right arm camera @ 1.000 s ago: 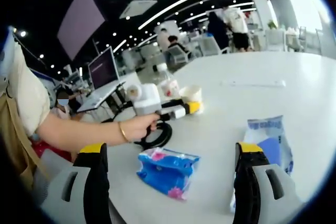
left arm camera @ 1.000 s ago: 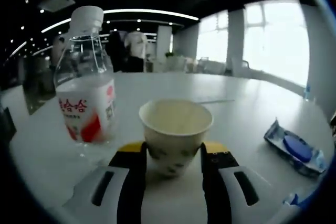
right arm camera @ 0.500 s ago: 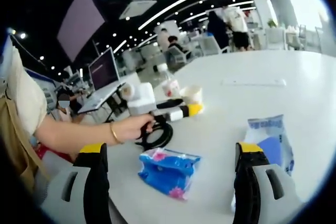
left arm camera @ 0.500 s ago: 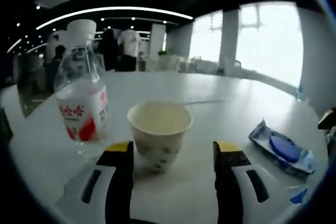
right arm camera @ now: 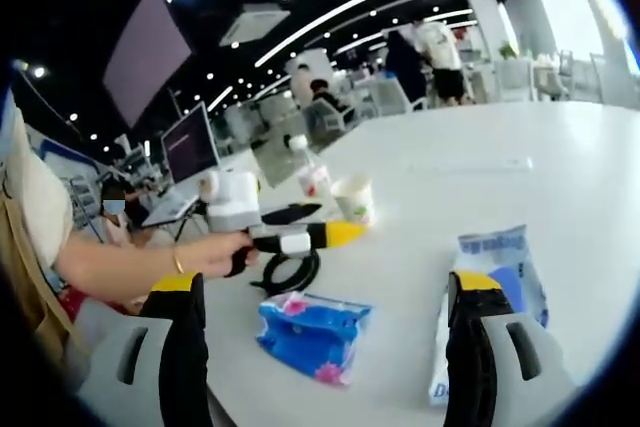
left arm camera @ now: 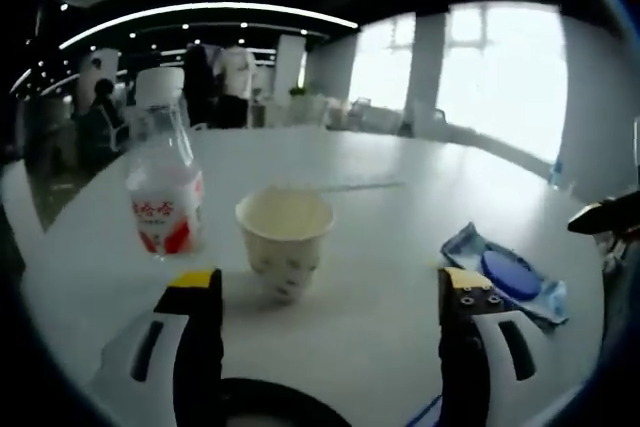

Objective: Arrange the tabletop items into an orderly group along one side of the table until the central work area is clear of visible clutter.

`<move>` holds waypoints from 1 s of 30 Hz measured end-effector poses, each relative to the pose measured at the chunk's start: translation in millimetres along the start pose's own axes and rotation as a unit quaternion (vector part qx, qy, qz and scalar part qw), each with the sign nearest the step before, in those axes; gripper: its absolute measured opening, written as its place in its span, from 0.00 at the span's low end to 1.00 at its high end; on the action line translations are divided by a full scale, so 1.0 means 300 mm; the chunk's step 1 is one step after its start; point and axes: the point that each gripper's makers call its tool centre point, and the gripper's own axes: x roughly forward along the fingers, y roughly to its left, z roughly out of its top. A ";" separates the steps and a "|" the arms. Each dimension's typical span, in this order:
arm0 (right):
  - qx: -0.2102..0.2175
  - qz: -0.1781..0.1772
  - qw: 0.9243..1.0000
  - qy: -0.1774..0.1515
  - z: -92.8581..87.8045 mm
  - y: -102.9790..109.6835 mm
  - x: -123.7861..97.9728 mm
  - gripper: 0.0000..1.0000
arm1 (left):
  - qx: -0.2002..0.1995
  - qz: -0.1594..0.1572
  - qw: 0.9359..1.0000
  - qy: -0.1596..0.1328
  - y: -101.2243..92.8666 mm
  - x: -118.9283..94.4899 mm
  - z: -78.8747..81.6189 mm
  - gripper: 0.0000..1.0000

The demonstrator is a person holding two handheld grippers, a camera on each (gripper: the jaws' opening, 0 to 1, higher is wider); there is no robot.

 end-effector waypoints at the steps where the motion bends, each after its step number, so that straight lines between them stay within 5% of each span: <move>1: 0.001 0.001 1.000 0.000 0.000 0.001 0.000 1.00 | -0.003 -0.001 1.000 0.000 -0.003 -0.007 0.003 0.89; 5: -0.002 0.004 1.000 0.001 -0.002 0.011 0.006 1.00 | -0.012 -0.018 1.000 0.004 -0.039 -0.045 0.010 0.99; 30: 0.022 0.045 0.999 -0.019 0.025 0.087 0.009 0.99 | 0.021 -0.085 0.996 0.023 -0.133 -0.349 0.048 0.99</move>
